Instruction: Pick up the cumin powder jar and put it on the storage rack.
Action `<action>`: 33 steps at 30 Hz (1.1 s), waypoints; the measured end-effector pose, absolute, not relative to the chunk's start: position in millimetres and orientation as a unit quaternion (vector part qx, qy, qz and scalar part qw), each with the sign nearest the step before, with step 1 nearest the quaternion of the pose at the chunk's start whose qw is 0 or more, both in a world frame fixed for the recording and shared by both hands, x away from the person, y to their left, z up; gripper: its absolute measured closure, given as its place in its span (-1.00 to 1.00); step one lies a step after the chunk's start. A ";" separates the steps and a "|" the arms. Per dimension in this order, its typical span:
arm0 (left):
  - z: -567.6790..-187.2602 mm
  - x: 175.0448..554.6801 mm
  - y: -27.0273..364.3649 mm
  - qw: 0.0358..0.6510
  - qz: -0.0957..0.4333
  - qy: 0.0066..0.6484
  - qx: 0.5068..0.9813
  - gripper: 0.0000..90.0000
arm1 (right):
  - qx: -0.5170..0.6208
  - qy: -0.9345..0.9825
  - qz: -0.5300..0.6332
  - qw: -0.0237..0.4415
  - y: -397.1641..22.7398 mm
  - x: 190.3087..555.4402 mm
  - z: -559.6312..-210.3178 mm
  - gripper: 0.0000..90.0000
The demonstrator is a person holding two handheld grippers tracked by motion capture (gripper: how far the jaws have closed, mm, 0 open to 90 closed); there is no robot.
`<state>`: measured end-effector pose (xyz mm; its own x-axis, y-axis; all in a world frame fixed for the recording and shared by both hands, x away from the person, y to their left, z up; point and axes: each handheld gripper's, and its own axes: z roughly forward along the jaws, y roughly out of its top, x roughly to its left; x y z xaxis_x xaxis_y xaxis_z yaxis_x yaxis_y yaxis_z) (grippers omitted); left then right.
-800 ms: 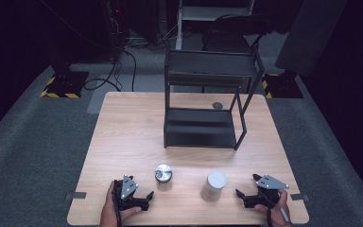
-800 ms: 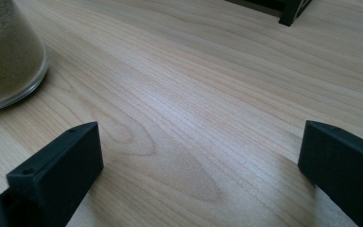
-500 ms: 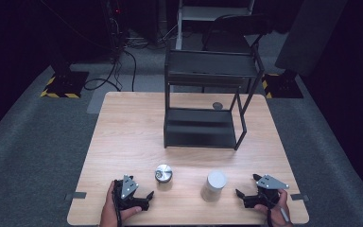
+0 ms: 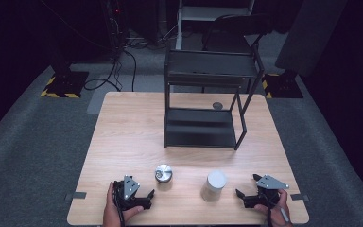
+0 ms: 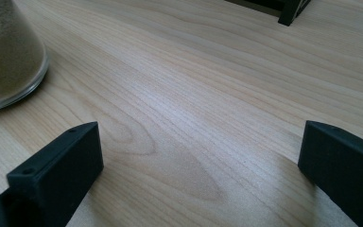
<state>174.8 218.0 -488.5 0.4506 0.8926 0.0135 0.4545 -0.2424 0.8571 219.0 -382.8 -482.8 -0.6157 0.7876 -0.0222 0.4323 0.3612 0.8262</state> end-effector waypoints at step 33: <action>-474.8 188.8 174.8 0.481 0.269 0.409 0.727 -0.79 | 0.382 0.797 0.416 0.215 -382.7 218.5 -482.9 -0.99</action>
<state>188.8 174.8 -474.8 0.5211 0.8535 -0.0029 0.3361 -0.2021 0.9199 218.5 -382.7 -482.9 -0.6166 0.7869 -0.0253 0.4295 0.3631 0.8268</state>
